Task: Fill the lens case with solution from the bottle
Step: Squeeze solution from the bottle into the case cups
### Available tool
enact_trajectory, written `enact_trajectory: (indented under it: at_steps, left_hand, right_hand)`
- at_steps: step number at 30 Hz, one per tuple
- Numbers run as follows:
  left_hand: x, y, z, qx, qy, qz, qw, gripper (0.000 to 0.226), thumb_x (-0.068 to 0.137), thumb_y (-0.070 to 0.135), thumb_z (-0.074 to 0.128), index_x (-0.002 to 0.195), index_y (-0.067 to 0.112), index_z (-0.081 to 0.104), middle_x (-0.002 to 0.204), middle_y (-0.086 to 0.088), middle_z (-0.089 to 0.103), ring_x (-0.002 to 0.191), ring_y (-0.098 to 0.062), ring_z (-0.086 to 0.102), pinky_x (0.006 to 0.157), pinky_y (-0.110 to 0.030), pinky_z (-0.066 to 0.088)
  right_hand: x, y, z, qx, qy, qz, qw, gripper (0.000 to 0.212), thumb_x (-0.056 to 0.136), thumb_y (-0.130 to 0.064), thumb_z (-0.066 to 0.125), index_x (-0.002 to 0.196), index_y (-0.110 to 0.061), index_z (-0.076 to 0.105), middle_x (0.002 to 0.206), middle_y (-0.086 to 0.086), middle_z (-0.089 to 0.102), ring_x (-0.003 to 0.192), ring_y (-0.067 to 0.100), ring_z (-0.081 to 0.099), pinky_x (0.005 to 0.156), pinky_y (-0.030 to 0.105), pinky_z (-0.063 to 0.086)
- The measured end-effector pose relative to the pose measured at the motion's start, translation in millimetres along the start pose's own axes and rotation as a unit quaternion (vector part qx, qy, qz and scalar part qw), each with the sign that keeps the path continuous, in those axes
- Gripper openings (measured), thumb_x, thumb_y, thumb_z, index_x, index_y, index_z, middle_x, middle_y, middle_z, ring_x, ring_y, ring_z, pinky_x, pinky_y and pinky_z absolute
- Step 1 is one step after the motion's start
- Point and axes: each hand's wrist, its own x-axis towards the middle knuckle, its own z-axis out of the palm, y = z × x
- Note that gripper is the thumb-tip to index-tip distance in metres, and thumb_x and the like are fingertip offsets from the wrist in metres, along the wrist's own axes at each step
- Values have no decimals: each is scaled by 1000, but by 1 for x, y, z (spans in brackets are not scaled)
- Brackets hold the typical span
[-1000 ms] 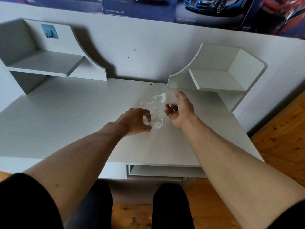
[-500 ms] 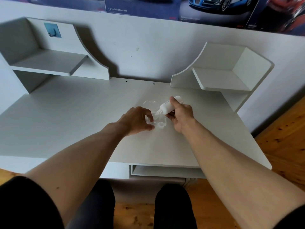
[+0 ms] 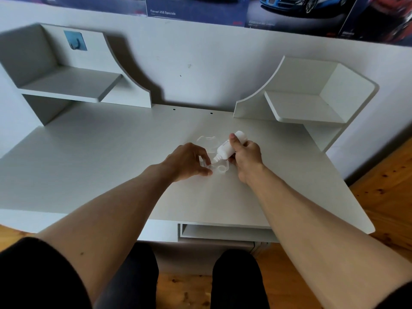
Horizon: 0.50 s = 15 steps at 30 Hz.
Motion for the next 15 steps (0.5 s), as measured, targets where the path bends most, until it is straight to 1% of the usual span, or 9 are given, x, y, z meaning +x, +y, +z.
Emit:
enact_trajectory:
  at_steps: [3,6,8,11,13,15]
  left_hand:
    - [-1,1,0,2,-1,-1,1000,25,71,28,84,93,18,75,88,-6,71,82,-24,65,85,-45,56]
    - [-1,1,0,1,-4,-1,1000,26,72,27,83,94,17,75,93,-8,72,87,-26,67,86,-46,56]
    - [-1,2,-1,2,-3,-1,1000,26,72,27,83,95,17,75,91,-8,72,85,-25,66,85,-46,56]
    - [-1,1,-1,-1,0,-2,1000,26,71,28,84,93,18,75,85,-6,69,76,-22,61,82,-43,55]
    - [-1,1,-1,-3,0,-2,1000,26,71,29,84,93,18,75,83,-6,68,74,-21,59,80,-42,54]
    - [-1,1,-1,-6,-1,-1,1000,26,71,29,84,93,18,75,80,-4,67,73,-20,59,78,-41,54]
  right_hand:
    - [-1,-1,0,-4,-2,-8,1000,26,88,-30,64,96,-7,57,102,15,64,99,33,64,89,51,53]
    - [-3,-2,0,-15,3,-16,1000,34,88,-31,64,106,-3,57,109,18,64,102,34,63,91,53,52]
    - [-5,-3,1,-23,3,-22,999,38,88,-32,64,110,-2,56,112,18,64,104,35,62,92,53,51]
    - [-5,-2,1,-28,-5,-34,999,33,88,-30,64,105,-3,56,106,16,64,104,36,62,93,53,50]
    - [-5,-2,1,-31,-9,-42,999,29,88,-29,65,101,-5,56,101,14,62,99,34,63,93,52,50]
    - [-5,-2,1,-34,-13,-47,998,29,88,-28,65,102,-4,56,99,12,62,92,28,61,91,48,52]
